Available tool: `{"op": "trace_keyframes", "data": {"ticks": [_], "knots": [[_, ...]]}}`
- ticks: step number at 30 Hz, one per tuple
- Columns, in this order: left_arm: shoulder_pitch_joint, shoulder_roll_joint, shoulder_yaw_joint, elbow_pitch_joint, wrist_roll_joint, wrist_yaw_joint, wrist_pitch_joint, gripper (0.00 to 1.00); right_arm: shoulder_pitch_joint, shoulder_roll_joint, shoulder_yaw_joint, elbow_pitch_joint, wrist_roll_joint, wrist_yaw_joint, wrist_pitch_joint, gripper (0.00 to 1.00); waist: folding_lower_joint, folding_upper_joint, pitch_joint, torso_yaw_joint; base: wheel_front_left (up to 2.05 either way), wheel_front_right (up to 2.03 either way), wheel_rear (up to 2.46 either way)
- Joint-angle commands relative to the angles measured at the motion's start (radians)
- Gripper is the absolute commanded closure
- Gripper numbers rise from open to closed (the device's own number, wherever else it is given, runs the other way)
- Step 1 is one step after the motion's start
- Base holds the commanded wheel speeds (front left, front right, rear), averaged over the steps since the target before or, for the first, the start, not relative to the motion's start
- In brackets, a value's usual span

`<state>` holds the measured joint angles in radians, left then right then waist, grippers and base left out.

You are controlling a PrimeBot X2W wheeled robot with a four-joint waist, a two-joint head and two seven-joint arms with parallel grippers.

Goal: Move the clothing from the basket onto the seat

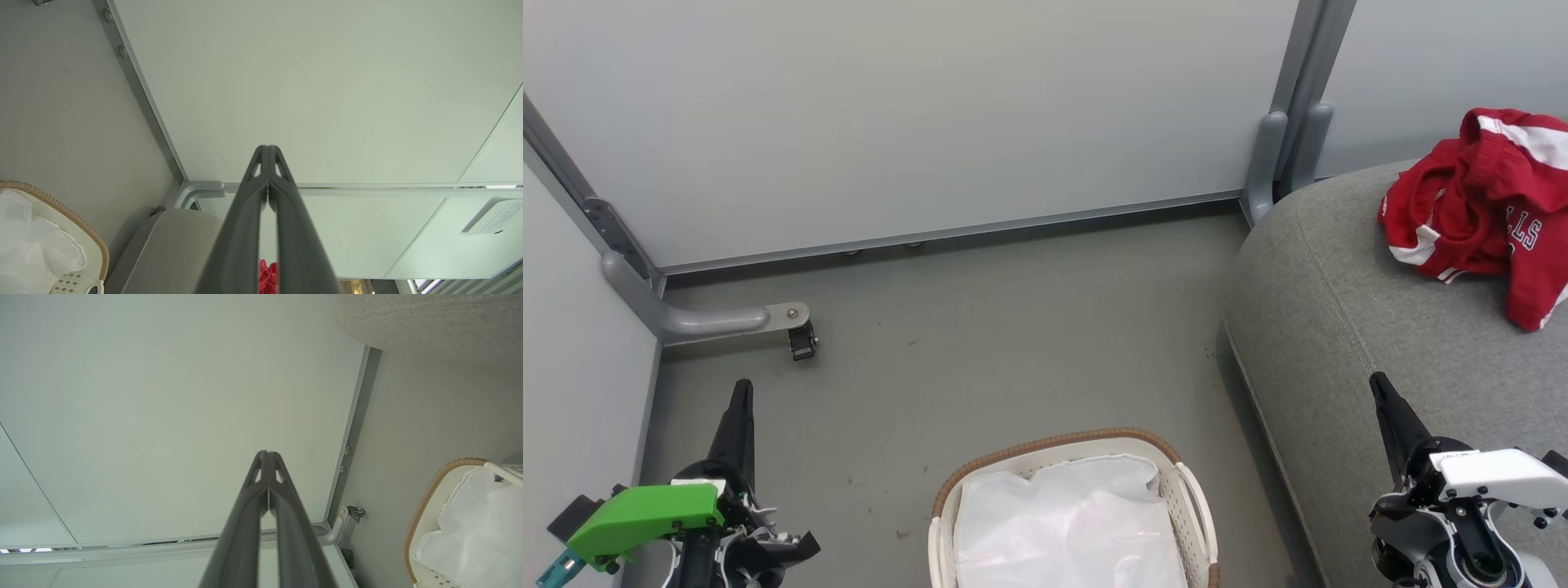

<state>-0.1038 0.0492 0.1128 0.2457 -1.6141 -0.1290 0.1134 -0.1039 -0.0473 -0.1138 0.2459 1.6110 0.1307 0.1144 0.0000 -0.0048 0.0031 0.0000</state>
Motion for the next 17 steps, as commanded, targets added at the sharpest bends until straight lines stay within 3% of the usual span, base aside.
{"op": "trace_keyframes", "data": {"ticks": [1,17], "knots": [[-0.01,0.004,0.003,-0.002,0.002,-0.003,0.004,1.0,-0.008,-0.006,-0.002,-0.003,0.004,0.0,0.003,1.0,0.0,0.0048,0.0,0.0,0.0,0.0,0.0],[-0.01,0.003,0.003,-0.002,0.003,-0.003,0.005,1.0,-0.008,-0.006,-0.002,-0.003,0.004,0.0,0.003,1.0,0.0,0.0048,0.0,0.0,0.0,0.0,0.0]]}}
